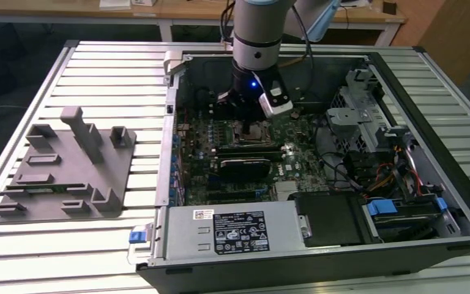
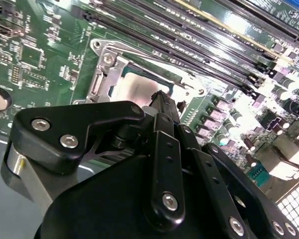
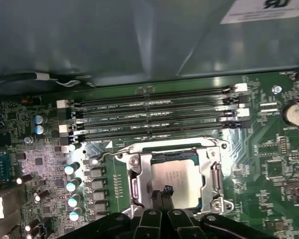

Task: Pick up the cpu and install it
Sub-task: 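Close the cpu cover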

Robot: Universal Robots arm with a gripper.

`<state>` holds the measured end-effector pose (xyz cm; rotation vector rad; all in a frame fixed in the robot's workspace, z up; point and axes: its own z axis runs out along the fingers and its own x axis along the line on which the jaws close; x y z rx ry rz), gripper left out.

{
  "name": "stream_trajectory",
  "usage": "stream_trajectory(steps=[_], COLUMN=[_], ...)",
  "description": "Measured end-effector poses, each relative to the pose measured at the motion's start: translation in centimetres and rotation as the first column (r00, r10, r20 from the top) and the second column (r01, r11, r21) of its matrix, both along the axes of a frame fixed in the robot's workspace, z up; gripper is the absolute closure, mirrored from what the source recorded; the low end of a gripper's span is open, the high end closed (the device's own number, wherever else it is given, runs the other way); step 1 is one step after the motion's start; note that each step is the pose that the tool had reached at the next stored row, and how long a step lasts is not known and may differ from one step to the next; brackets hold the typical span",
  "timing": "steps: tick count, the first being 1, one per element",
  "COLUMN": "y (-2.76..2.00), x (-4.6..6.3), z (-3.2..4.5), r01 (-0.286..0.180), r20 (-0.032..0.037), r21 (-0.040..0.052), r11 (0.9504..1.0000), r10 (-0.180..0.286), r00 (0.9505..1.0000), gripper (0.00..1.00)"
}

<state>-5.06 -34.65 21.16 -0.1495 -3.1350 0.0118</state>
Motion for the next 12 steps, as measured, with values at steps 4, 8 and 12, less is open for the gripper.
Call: stream_trajectory(steps=[4, 8, 12], y=[-0.01, 0.00, 0.00], x=[-0.3, -0.7, -1.1], z=[-0.23, -0.43, -0.74], r01=[0.000, 0.000, 0.000], r20=[0.0000, 0.0000, 0.0001], r21=[-0.0001, 0.0000, 0.0000], r11=[1.0000, 1.0000, 1.0000], r10=[0.000, 0.000, 0.000], r00=[1.0000, 1.0000, 1.0000], gripper=[0.89, 0.89, 0.89])
